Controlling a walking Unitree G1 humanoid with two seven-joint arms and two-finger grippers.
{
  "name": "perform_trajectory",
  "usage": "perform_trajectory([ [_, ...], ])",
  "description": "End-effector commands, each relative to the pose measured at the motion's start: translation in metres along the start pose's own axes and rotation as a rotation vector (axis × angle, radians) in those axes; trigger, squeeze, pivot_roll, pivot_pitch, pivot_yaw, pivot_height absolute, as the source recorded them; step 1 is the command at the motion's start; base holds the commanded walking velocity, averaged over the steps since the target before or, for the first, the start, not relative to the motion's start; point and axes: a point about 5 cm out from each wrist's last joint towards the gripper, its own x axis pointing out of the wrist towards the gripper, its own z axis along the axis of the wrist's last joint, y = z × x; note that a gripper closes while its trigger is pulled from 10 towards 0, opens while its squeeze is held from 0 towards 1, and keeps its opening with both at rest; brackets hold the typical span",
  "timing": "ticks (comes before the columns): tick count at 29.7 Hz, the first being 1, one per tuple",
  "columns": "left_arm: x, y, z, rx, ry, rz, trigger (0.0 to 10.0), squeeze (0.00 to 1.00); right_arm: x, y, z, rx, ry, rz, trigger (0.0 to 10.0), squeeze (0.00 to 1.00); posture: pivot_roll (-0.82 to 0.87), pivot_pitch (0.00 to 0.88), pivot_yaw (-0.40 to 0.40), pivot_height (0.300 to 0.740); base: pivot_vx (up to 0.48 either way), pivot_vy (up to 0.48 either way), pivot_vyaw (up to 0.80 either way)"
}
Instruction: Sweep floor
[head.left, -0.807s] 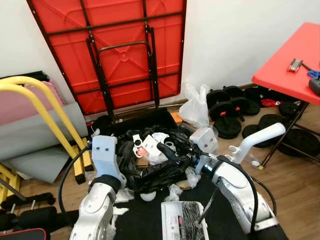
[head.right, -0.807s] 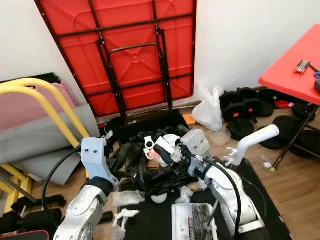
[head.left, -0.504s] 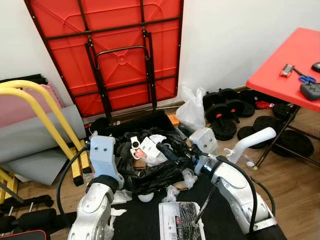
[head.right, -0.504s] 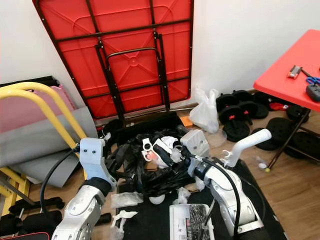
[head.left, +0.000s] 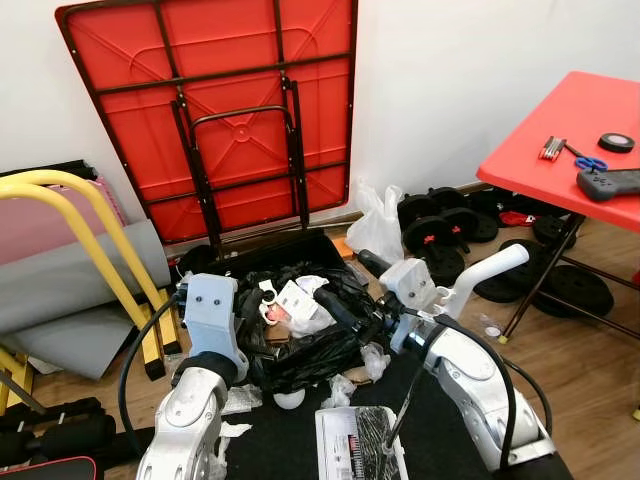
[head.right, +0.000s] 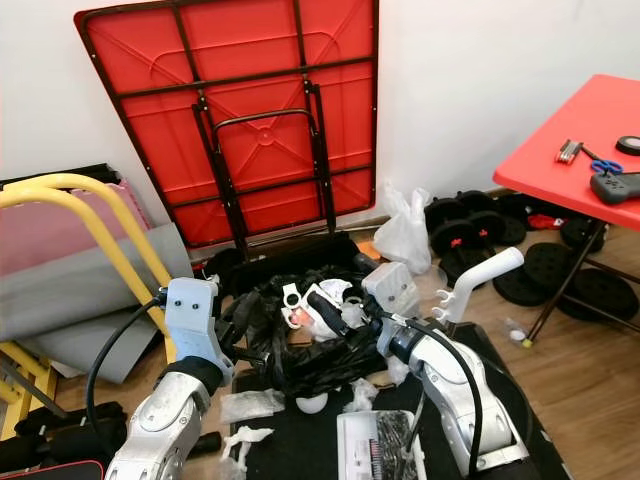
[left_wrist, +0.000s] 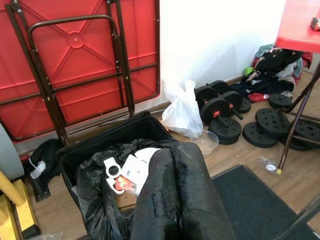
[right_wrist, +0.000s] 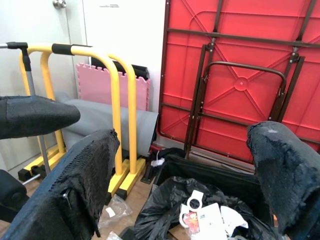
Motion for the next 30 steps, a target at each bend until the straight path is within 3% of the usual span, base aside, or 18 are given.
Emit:
perform_trajectory([
  [1, 0.0007, 0.004, -0.0017, 0.025, 0.021, 0.061, 10.0, 0.0, -0.0013, -0.0005, -0.0034, 0.012, 0.01, -0.003, 10.0, 0.0, -0.14, 0.0, -0.003, 0.74, 0.0, 0.0, 0.0],
  [8, 0.0001, 0.0106, -0.0001, 0.074, 0.023, 0.105, 10.0, 0.0, -0.0027, -0.0046, -0.0003, 0.04, -0.001, -0.014, 10.0, 0.0, -0.14, 0.0, -0.003, 0.74, 0.0, 0.0, 0.0],
  [14, 0.0002, 0.0116, -0.0011, 0.065, 0.035, 0.102, 10.0, 0.0, -0.003, -0.0049, 0.0, 0.055, 0.004, 0.01, 10.0, 0.0, -0.14, 0.0, -0.004, 0.74, 0.0, 0.0, 0.0],
  [19, 0.003, 0.0103, -0.0004, 0.106, 0.044, 0.092, 10.0, 0.0, -0.0026, -0.0034, 0.0002, 0.047, 0.006, 0.026, 10.0, 0.0, -0.14, 0.0, -0.004, 0.74, 0.0, 0.0, 0.78],
  [30, 0.0057, 0.0109, -0.0013, 0.104, 0.054, 0.089, 10.0, 0.0, -0.0014, -0.0026, 0.0001, 0.032, 0.008, 0.049, 10.0, 0.0, -0.14, 0.0, 0.001, 0.74, 0.0, 0.0, 0.78],
])
